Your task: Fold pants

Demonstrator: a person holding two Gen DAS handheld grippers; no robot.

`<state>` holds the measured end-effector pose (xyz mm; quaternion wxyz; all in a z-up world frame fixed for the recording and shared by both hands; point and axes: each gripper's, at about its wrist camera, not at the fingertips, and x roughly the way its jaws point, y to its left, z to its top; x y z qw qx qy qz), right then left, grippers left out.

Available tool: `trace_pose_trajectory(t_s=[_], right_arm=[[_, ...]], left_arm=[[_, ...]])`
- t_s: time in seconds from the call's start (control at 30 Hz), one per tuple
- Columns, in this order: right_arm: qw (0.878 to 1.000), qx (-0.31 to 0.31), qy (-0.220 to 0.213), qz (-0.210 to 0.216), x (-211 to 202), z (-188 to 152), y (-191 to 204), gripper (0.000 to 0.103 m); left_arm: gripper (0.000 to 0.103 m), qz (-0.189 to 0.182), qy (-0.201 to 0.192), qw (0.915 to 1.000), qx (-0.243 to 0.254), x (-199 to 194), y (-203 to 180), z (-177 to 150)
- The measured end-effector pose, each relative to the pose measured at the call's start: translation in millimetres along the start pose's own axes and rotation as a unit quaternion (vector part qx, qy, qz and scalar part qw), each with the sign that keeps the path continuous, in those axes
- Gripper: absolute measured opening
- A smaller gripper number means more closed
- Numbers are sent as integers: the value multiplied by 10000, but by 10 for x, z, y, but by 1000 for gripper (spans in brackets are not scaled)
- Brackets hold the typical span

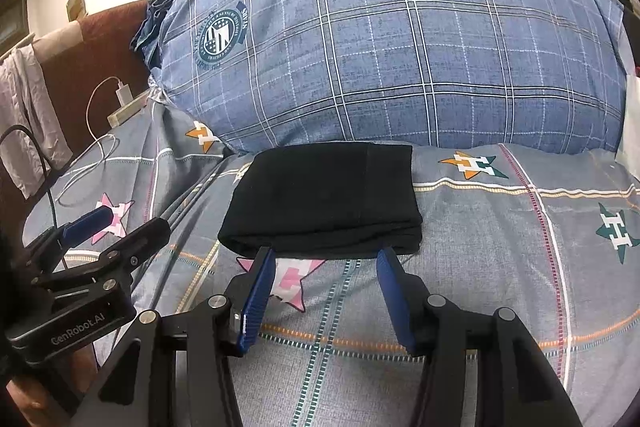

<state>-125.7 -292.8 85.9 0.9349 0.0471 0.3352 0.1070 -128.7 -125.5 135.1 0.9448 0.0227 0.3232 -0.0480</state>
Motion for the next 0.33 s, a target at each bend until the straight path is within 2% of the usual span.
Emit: trace_pose_trajectory(t_s=[0.13, 0.33], right_arm=[[10000, 27, -28, 8, -27, -1, -8, 51], [10000, 30, -26, 2, -49, -9, -13, 51]], left_arm=[[89, 19, -69, 10000, -7, -28, 5, -27], [89, -121, 31, 9999, 20, -71, 4, -68]])
